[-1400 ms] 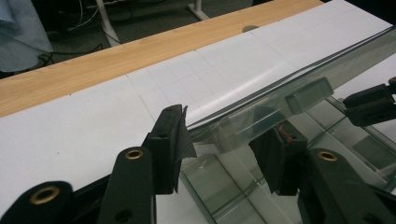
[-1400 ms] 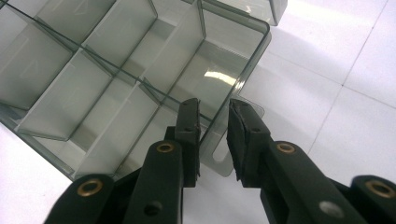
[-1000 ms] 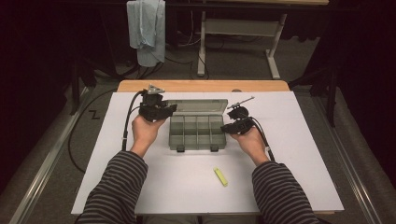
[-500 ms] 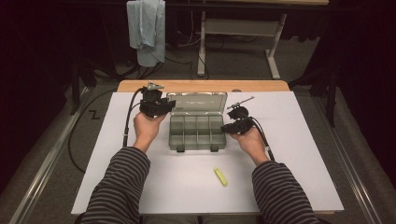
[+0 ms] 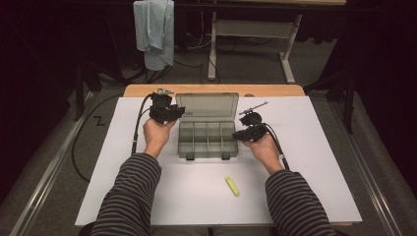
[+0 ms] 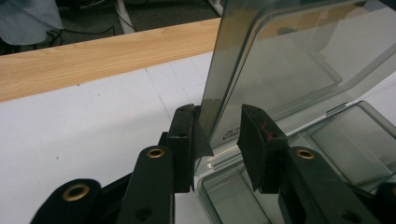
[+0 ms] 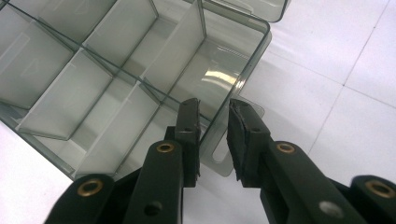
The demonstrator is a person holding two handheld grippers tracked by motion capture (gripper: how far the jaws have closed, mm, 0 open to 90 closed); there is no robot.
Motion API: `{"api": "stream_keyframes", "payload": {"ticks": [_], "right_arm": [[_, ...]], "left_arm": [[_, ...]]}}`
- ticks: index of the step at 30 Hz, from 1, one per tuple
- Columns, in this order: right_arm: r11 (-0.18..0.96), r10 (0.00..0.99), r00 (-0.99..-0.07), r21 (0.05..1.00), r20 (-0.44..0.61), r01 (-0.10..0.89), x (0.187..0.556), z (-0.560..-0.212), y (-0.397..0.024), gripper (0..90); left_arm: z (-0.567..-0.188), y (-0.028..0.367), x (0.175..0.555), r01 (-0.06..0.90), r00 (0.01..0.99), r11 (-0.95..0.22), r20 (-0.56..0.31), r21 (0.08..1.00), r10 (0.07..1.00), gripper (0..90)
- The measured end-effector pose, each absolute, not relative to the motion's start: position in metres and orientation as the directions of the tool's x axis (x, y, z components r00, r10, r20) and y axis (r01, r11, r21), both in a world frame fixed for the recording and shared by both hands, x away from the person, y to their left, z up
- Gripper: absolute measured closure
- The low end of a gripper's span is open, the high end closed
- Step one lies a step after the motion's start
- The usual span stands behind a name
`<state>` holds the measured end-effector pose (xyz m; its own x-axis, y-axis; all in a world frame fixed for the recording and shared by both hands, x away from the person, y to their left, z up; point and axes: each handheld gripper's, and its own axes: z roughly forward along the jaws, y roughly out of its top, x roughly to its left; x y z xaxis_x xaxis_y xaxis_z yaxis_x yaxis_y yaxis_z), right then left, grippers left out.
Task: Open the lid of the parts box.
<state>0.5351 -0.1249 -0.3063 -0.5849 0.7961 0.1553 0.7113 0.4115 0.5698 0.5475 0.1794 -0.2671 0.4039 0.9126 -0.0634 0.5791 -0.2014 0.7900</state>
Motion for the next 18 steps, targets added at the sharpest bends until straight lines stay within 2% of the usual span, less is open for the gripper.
{"api": "stream_keyframes", "payload": {"ticks": [18], "right_arm": [[0.414,0.798,-0.584,0.568,0.149,0.711,0.534,-0.306,-0.124,76.7]], "left_arm": [[-0.285,0.175,0.56,0.616,0.367,-0.206,-0.046,0.76,0.929,67.8]]}}
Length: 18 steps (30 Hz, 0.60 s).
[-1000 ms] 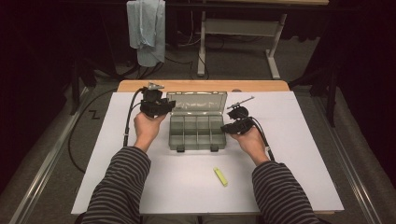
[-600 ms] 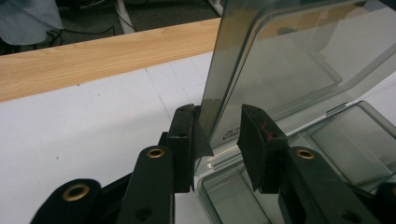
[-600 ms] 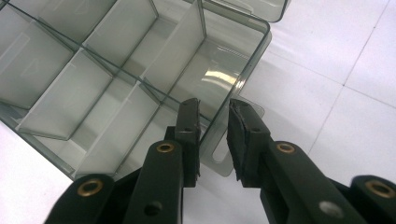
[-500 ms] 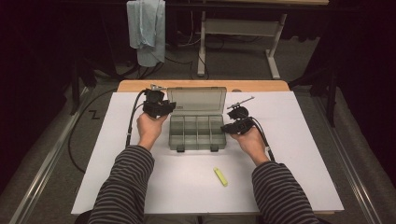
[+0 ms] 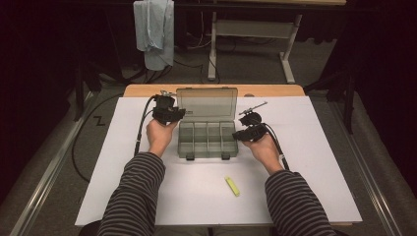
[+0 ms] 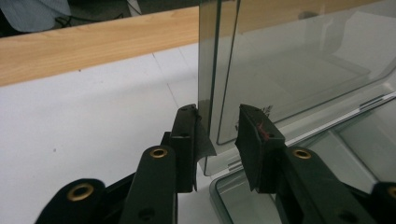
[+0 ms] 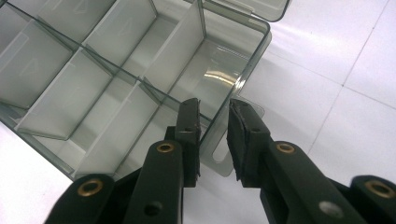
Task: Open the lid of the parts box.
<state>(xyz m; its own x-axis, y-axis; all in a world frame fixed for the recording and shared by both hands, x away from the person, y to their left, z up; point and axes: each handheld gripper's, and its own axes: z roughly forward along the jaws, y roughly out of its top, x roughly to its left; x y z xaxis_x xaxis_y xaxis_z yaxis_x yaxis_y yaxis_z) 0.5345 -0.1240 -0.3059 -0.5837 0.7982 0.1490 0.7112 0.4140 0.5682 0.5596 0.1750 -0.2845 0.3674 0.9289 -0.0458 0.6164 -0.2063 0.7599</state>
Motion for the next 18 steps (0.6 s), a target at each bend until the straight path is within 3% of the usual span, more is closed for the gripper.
{"api": "stream_keyframes", "payload": {"ticks": [18], "right_arm": [[0.415,0.798,-0.584,0.568,0.147,0.711,0.534,-0.306,-0.124,76.7]], "left_arm": [[-0.304,0.168,0.567,0.662,0.356,-0.271,0.024,0.698,0.934,68.9]]}}
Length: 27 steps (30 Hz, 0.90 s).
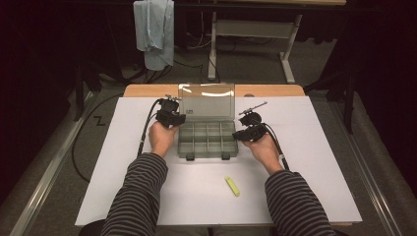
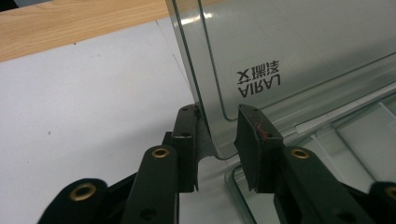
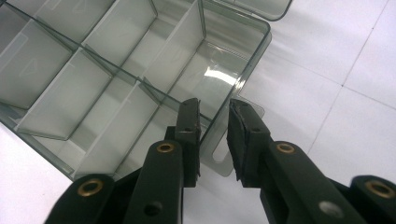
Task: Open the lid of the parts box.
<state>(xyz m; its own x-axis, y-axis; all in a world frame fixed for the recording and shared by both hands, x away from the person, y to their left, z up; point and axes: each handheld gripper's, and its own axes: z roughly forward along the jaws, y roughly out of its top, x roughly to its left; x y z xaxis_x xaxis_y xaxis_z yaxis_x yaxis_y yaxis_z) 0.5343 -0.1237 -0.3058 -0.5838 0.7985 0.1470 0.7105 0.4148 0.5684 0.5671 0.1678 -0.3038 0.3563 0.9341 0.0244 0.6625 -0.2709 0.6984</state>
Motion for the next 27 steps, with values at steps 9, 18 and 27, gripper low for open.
{"api": "stream_keyframes", "payload": {"ticks": [9,18,27], "right_arm": [[0.414,0.8,-0.582,0.57,0.144,0.71,0.5338,-0.306,-0.1234,76.8],[0.414,0.802,-0.581,0.57,0.14,0.709,0.5335,-0.3059,-0.1231,76.8],[0.414,0.802,-0.58,0.57,0.141,0.71,0.5336,-0.3059,-0.1231,76.8]], "left_arm": [[-0.3018,0.1683,0.5655,0.665,0.364,-0.281,0.029,0.692,0.931,66.0],[-0.2979,0.1655,0.5612,0.654,0.385,-0.309,0.048,0.691,0.922,64.0],[-0.2951,0.1653,0.5577,0.659,0.409,-0.326,0.041,0.678,0.912,60.9]]}}
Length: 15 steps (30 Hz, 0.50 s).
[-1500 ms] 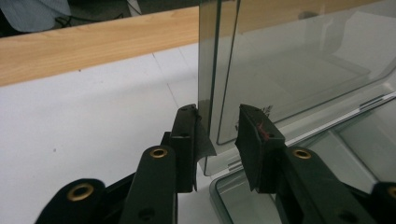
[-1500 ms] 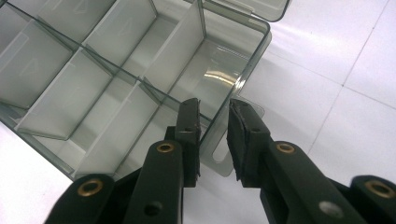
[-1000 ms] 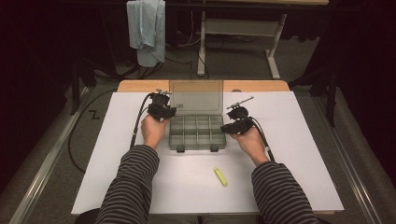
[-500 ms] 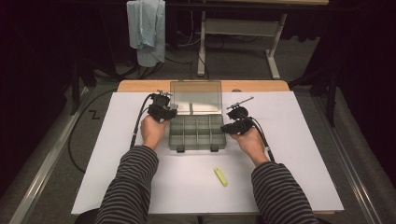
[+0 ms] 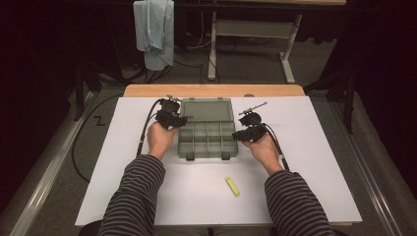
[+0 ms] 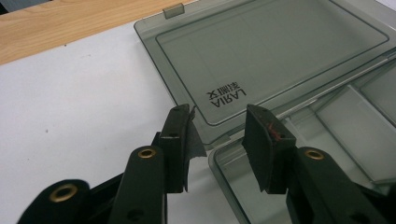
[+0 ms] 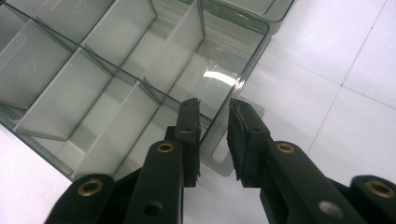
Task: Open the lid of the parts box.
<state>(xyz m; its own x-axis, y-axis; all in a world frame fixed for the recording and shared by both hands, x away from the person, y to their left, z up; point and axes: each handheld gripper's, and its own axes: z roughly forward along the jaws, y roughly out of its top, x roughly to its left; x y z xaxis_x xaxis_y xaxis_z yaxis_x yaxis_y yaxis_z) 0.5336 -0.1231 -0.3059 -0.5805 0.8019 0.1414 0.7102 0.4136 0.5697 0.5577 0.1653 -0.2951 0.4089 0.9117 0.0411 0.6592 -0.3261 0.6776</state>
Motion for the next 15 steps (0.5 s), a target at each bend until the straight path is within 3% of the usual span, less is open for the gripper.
{"api": "stream_keyframes", "payload": {"ticks": [15], "right_arm": [[0.412,0.802,-0.58,0.57,0.143,0.711,0.5336,-0.306,-0.1232,76.8]], "left_arm": [[-0.2883,0.1713,0.5528,0.672,0.417,-0.324,0.021,0.666,0.909,57.2]]}}
